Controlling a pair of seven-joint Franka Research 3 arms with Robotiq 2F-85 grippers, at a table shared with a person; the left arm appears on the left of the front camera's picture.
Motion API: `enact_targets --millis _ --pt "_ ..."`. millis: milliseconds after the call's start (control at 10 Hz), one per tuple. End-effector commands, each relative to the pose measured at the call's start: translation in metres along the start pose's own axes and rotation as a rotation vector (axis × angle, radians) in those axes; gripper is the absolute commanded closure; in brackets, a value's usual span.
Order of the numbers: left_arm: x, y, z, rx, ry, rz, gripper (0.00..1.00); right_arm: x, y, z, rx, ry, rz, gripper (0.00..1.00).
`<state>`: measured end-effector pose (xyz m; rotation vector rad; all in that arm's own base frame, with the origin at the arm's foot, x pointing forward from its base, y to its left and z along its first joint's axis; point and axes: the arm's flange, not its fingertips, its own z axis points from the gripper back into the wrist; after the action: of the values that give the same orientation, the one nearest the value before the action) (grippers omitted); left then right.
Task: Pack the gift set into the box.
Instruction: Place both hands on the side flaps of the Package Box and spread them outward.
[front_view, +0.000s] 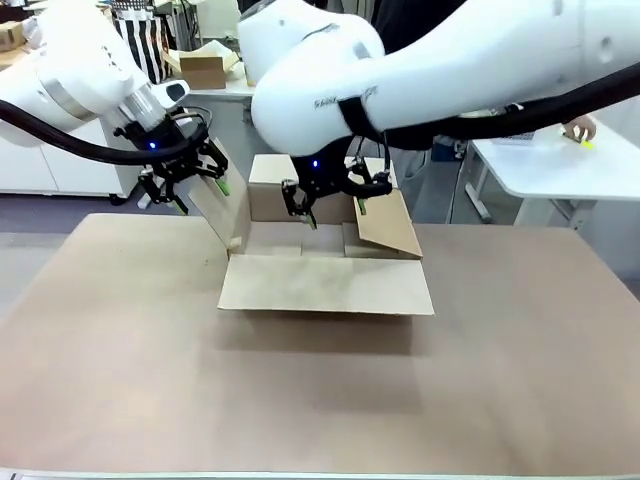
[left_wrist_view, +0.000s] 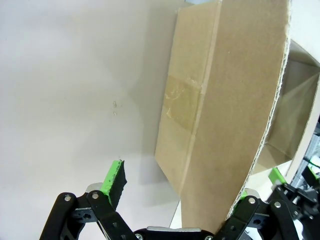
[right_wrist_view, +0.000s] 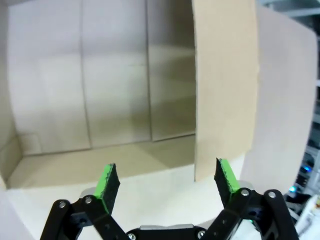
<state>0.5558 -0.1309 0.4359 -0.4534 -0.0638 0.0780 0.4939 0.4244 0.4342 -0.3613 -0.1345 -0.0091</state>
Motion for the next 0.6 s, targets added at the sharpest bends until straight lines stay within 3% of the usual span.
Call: enact_targets --millis 0,500 --pt "0.001 -0.002 0.002 0.021 -0.006 0.009 0.0 0.014 0.02 -0.008 -0.115 -0.035 -0.048 0.0" --pt "0.001 -0.002 0.002 0.021 -0.006 0.009 0.0 0.029 -0.021 -0.052 -0.31 -0.03 -0.165 0.0"
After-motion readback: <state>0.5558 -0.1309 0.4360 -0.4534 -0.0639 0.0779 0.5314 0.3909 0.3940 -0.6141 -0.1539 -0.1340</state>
